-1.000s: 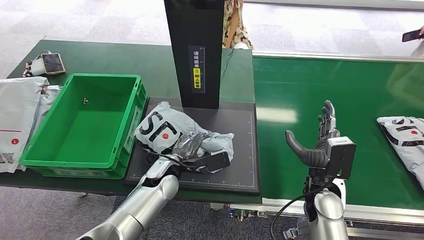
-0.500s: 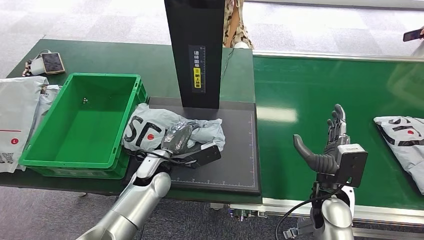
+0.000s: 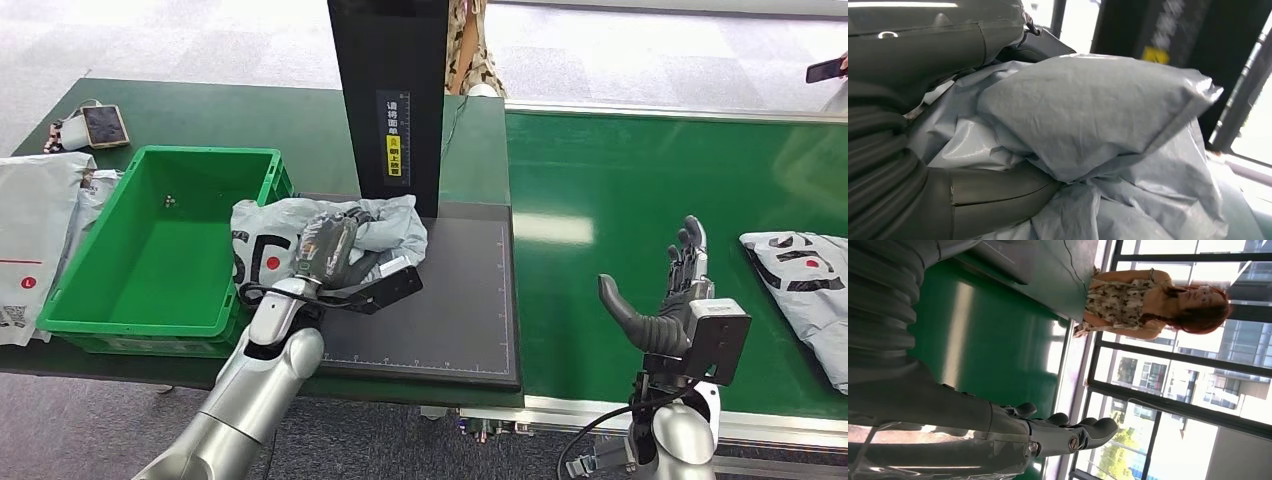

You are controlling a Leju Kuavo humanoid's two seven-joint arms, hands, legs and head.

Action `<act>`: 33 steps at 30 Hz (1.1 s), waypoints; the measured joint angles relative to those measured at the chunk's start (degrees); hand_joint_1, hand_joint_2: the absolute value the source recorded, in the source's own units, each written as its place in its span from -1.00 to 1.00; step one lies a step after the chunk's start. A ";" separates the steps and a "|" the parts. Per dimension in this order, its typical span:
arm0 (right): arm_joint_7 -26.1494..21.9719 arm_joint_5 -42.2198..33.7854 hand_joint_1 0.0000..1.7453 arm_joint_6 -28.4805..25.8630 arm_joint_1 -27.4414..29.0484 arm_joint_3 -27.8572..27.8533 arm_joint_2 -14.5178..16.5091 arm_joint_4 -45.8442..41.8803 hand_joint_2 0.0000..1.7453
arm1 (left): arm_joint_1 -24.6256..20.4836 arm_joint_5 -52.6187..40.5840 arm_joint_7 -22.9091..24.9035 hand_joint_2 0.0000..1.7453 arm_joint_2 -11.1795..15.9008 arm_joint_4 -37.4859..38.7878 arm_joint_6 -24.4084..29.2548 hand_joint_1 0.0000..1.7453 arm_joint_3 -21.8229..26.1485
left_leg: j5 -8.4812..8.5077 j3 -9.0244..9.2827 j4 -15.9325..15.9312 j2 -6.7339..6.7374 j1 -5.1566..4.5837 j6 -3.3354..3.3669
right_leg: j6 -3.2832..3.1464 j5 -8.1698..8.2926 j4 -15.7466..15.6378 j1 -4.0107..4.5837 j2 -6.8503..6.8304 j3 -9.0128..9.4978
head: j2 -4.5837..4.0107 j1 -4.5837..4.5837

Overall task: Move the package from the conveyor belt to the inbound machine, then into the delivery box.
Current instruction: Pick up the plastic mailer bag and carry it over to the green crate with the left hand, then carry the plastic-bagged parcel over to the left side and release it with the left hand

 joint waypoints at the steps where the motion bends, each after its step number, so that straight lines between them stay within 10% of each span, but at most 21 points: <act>1: -0.10 -0.09 -1.00 -0.02 0.11 -0.09 -0.05 0.00 1.00 | -0.17 -0.83 0.89 1.00 0.43 -0.91 0.14 1.00 0.55 | 0.00 0.00 0.00 0.01 0.00 0.00 | 0.00 0.00 0.01 0.00 0.01 0.00 | 0.00 0.01; 9: -0.31 -0.26 -1.00 -0.04 0.46 -0.52 -0.28 -0.04 1.00 | -1.33 -3.29 4.68 1.00 2.58 -3.15 1.27 1.00 3.25 | 0.01 0.02 0.00 0.04 0.02 -0.02 | -0.02 0.01 0.04 0.02 0.06 0.00 | 0.00 -0.01; 14: 2.00 0.42 -1.00 1.56 0.81 -1.28 -0.48 -0.09 1.00 | -8.64 -6.80 9.89 1.00 11.04 -3.52 13.59 1.00 21.25 | 0.09 0.11 -0.06 0.30 0.10 -0.19 | -0.18 0.06 0.11 0.08 0.31 -0.06 | 0.00 -0.01; 33: 8.40 3.15 -1.00 9.34 0.07 4.09 -0.49 10.52 1.00 | -8.21 -9.84 20.71 1.00 13.17 2.49 15.28 1.00 28.73 | 0.08 0.04 -0.07 0.24 0.09 -0.19 | -0.20 0.04 0.11 0.06 0.28 -0.09 | 0.00 -0.02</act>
